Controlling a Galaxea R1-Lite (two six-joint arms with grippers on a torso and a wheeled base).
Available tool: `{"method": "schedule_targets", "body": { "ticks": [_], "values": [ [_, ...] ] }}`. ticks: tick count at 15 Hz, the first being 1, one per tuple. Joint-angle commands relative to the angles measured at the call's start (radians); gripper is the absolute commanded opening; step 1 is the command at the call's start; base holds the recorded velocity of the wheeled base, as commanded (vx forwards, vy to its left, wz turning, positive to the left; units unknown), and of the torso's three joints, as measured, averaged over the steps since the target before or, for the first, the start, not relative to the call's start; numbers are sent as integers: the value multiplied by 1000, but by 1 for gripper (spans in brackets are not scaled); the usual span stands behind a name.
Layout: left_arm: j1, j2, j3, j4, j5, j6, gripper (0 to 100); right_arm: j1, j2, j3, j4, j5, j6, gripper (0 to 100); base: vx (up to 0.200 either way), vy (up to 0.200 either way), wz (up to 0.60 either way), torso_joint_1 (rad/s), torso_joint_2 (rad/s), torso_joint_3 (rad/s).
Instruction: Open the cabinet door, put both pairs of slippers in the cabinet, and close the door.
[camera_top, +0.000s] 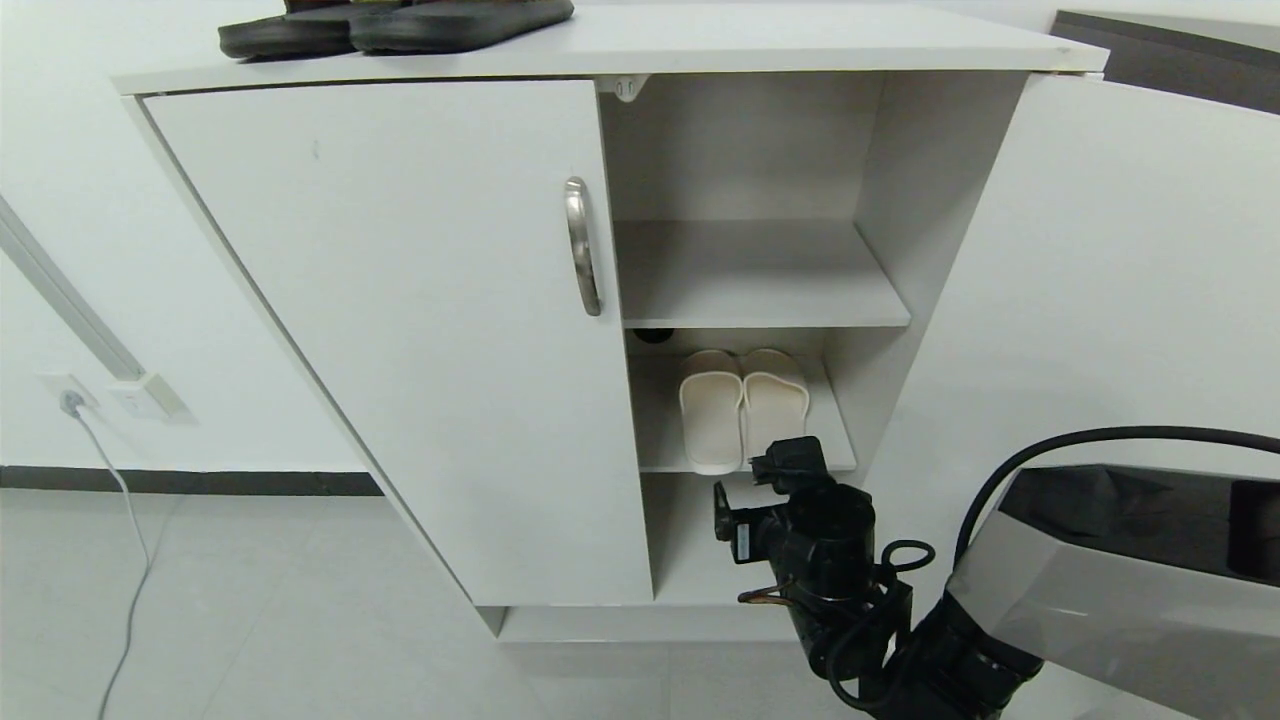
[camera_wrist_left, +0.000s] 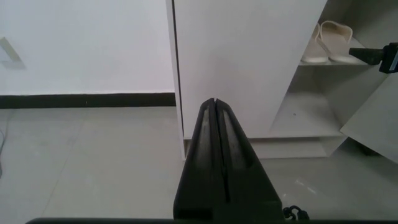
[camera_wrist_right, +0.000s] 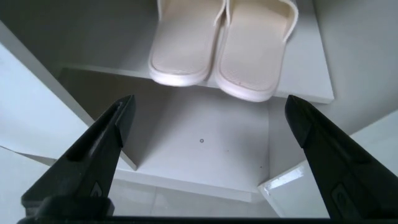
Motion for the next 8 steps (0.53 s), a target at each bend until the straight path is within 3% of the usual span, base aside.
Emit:
{"method": "schedule_targets", "body": {
  "ticks": [1,4,8],
  "values": [
    [0,2,-2,0,-2,1,0,1,0,3,-1,0,0,100,0,0,0,0,0,0],
    [0,2,0,0,-3,0,0,1,0,4,-1,-1,-1,100,0,0,0,0,0,0],
    [0,2,-2,0,-3,0,0,1,0,7,-1,-1,-1,100,0,0,0,4,0,134]
  ]
}}
